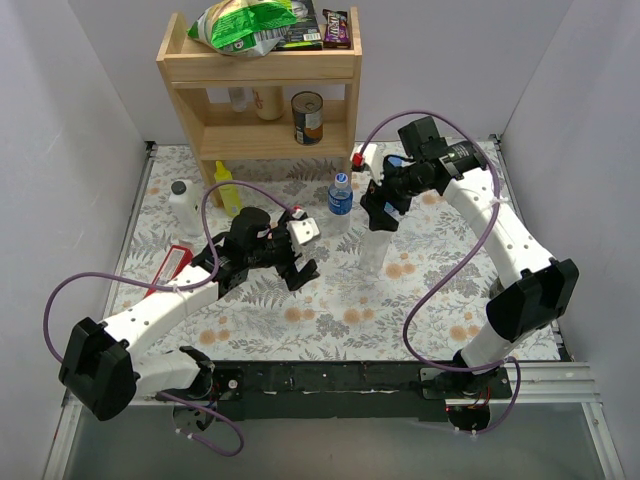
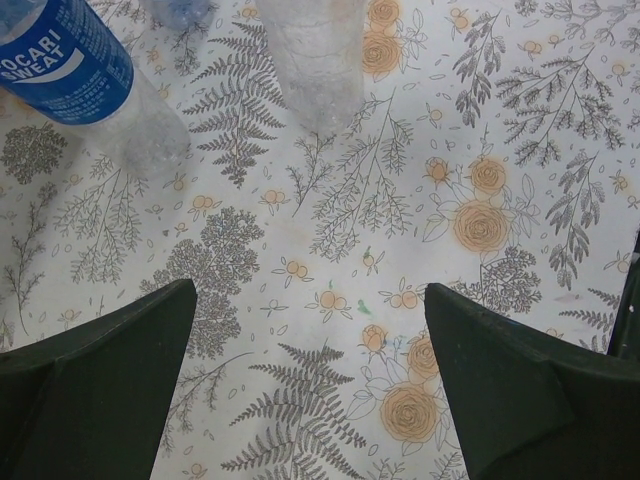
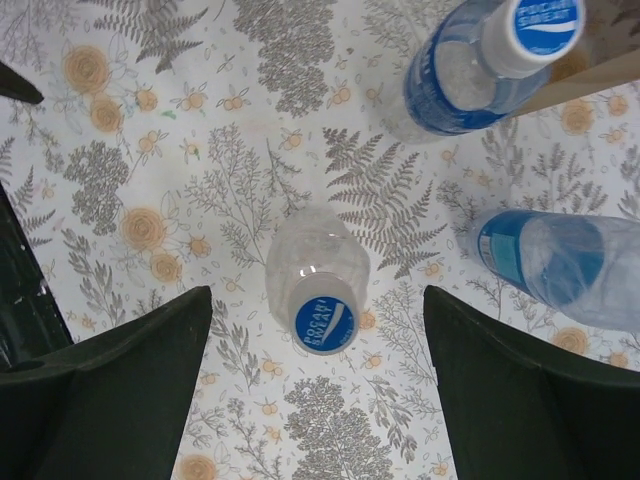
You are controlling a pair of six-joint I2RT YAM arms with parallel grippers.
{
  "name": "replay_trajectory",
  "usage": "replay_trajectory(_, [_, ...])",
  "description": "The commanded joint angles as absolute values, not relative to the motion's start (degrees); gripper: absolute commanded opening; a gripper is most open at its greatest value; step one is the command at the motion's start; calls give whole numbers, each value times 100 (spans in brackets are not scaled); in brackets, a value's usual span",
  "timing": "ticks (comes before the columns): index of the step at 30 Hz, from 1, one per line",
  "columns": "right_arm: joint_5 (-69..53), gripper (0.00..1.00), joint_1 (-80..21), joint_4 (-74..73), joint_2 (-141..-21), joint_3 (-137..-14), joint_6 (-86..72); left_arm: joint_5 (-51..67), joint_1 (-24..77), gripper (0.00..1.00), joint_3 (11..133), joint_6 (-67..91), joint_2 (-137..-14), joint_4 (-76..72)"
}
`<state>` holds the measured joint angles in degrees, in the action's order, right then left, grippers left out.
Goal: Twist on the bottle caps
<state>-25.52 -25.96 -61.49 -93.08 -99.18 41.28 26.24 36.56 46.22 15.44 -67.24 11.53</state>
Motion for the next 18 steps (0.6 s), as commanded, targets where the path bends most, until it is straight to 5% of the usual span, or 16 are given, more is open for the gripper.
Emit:
replay_trajectory(1, [-2120, 93, -2602, -5503, -9035, -10545, 3026, 2278, 3674, 98, 4597, 2020, -6671, 871])
replay_trajectory(10, [209, 94, -2602, -4676, -9070, -11320, 1258, 712, 3218, 98, 5597, 4015, -6917, 790])
replay_trajectory(18, [632, 95, -2602, -4483, -8667, -10532, 800, 597, 2821, 98, 5766, 4289, -7040, 914])
